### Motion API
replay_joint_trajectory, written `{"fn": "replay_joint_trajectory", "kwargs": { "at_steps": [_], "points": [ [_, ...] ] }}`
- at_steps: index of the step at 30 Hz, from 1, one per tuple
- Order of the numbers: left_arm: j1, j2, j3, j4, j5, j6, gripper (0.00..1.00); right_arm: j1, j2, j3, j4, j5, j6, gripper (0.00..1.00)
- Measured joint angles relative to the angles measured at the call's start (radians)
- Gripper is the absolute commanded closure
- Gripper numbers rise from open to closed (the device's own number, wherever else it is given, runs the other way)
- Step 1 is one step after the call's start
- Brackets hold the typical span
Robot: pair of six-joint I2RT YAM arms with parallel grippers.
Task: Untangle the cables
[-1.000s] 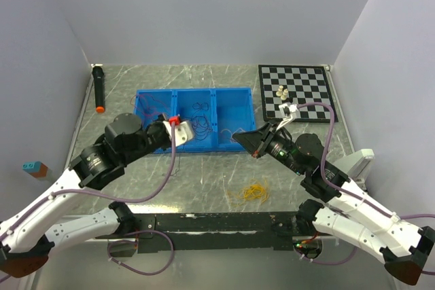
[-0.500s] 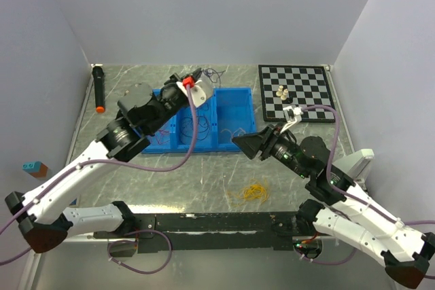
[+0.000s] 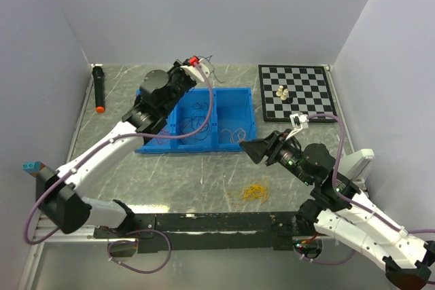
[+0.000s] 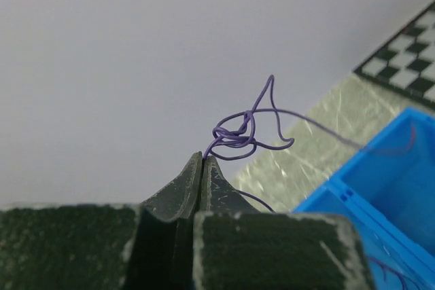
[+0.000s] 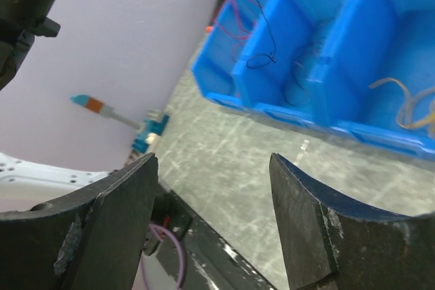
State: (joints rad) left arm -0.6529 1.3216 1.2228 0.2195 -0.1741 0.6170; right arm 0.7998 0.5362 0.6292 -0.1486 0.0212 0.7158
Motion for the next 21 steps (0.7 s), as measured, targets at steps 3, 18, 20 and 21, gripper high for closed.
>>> {"fn": "replay_joint_trajectory", "kwargs": {
  "at_steps": [3,18,20,21],
  "points": [
    [0.021,0.048,-0.026,-0.018,-0.015,-0.032,0.99,0.000,-0.004,0.000,-0.053,0.031,0.000,0.24],
    [0.070,0.150,-0.031,-0.321,-0.035,-0.107,0.99,0.000,0.168,0.001,-0.473,0.188,0.143,0.15],
    [0.070,0.155,-0.031,-0.386,-0.043,-0.115,0.99,0.000,0.165,0.000,-0.513,0.208,0.171,0.15],
    [0.071,0.163,-0.029,-0.422,-0.047,-0.121,0.98,0.000,0.164,0.000,-0.529,0.216,0.183,0.15]
  ]
}}
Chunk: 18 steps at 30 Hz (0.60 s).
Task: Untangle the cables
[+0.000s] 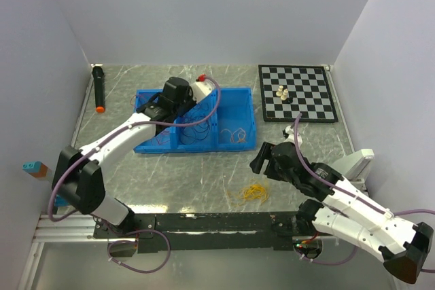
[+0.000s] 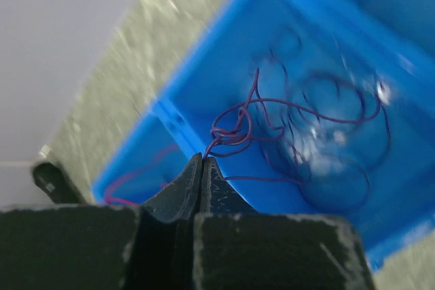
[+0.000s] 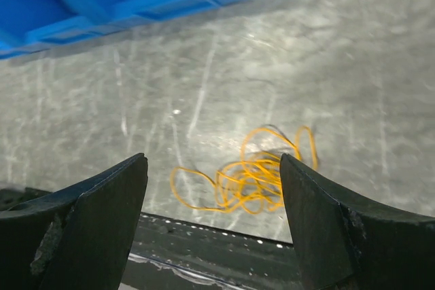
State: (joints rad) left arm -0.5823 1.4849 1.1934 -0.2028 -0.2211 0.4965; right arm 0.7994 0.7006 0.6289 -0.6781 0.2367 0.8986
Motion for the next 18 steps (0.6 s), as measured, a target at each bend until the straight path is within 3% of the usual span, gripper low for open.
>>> {"fn": "replay_joint_trajectory", "kwargs": {
  "at_steps": [6,8,11,14,18],
  "points": [
    [0.000,0.104,0.048,-0.223,-0.005,-0.038,0.31,0.000,0.021,-0.017,-0.073,0.013,0.056,0.16],
    [0.000,0.121,0.056,-0.261,-0.006,-0.047,0.18,0.000,0.044,-0.032,-0.082,0.009,0.069,0.18],
    [0.000,0.121,0.082,-0.315,-0.003,-0.068,0.07,0.000,0.089,-0.058,-0.090,0.000,0.082,0.24],
    [0.001,0.120,0.185,-0.393,0.020,-0.090,0.05,0.000,0.127,-0.099,-0.076,-0.027,0.085,0.34],
    [0.001,0.111,0.409,-0.525,0.089,-0.126,0.01,0.001,0.127,-0.134,-0.058,-0.063,0.083,0.67]
  ]
}}
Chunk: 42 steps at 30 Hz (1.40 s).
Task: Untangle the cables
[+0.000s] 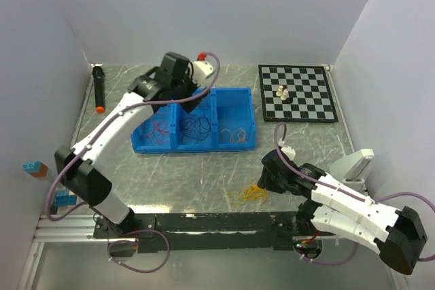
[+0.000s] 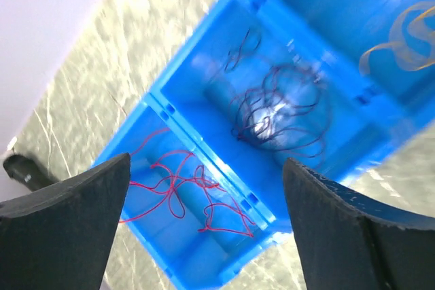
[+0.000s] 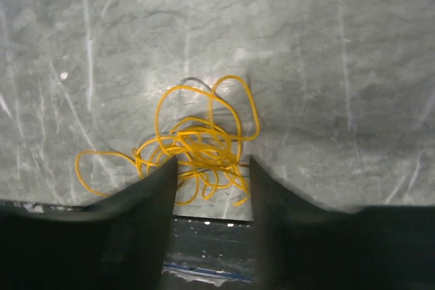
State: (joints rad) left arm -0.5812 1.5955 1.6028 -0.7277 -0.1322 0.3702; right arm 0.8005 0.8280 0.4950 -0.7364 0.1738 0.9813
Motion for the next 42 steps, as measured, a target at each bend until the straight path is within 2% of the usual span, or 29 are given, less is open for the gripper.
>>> {"fn": "replay_joint_trajectory", "kwargs": {
  "at_steps": [3,5,11,15,16,18,20,23,27,32,37,42],
  "points": [
    [0.000,-0.035,0.100,-0.082,0.063,-0.015,0.01,0.000,0.001,-0.002,0.027,-0.019,-0.003,0.91],
    [0.000,-0.083,0.107,-0.128,0.132,-0.014,0.01,0.002,0.003,-0.002,0.045,-0.032,-0.006,0.99],
    [-0.050,-0.274,-0.107,-0.179,0.330,0.006,0.01,0.027,-0.009,0.003,0.117,-0.072,-0.006,1.00],
    [-0.230,-0.343,-0.293,-0.182,0.405,0.032,0.01,0.042,-0.011,0.061,0.124,-0.071,-0.007,1.00],
    [-0.291,-0.344,-0.330,-0.180,0.418,0.040,0.01,0.044,-0.011,0.077,0.125,-0.067,-0.006,0.99],
    [-0.391,-0.339,-0.394,-0.172,0.432,0.069,0.01,0.044,-0.016,0.089,0.135,-0.055,-0.002,0.82],
    [-0.465,-0.336,-0.451,-0.164,0.433,0.110,0.01,0.044,-0.024,0.080,0.130,-0.043,0.014,0.69],
    [-0.530,-0.324,-0.520,-0.124,0.427,0.171,0.01,0.044,-0.055,0.042,0.105,-0.016,0.043,0.60],
    [-0.582,-0.271,-0.586,-0.010,0.404,0.246,0.04,0.045,-0.151,-0.007,0.035,0.027,0.072,0.57],
    [-0.640,-0.203,-0.638,0.154,0.367,0.319,0.14,0.044,-0.248,-0.024,-0.007,0.062,0.089,0.56],
    [-0.686,-0.160,-0.720,0.322,0.332,0.403,0.20,0.044,-0.235,-0.045,-0.008,0.074,0.103,0.56],
    [-0.708,-0.069,-0.735,0.406,0.318,0.483,0.26,0.044,-0.242,-0.116,0.008,0.069,0.107,0.57]
  ]
}}
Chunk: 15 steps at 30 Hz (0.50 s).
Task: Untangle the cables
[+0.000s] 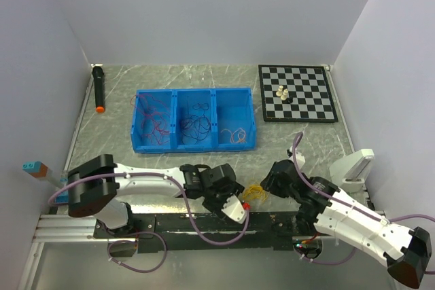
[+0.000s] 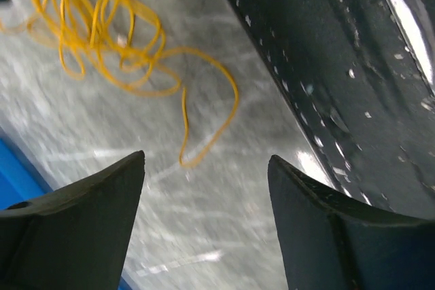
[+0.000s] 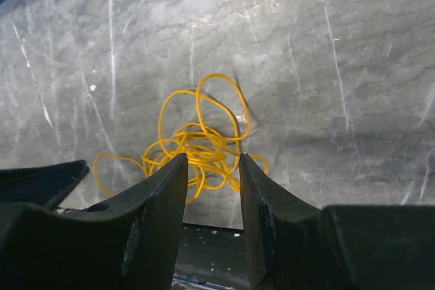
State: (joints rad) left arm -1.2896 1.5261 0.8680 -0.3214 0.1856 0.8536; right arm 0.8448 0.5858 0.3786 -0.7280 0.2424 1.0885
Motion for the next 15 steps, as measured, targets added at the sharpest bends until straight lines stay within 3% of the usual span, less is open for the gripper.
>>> {"fn": "replay_joint_trajectory", "kwargs": {
  "at_steps": [2,4,8,15],
  "points": [
    [-0.011,0.025,0.000,0.032,-0.004,0.027,0.29,0.000,0.000,-0.006,0.003,0.000,0.000,0.57],
    [-0.024,0.058,0.000,0.069,-0.011,0.055,0.40,0.000,-0.001,-0.007,0.005,0.001,0.000,0.57],
    [-0.032,0.107,0.005,0.089,-0.023,0.091,0.75,0.000,-0.019,-0.012,0.018,0.000,0.000,0.57],
    [-0.039,0.109,0.014,0.091,-0.038,0.110,0.91,-0.002,-0.043,-0.041,0.031,0.001,-0.002,0.56]
  ]
}}
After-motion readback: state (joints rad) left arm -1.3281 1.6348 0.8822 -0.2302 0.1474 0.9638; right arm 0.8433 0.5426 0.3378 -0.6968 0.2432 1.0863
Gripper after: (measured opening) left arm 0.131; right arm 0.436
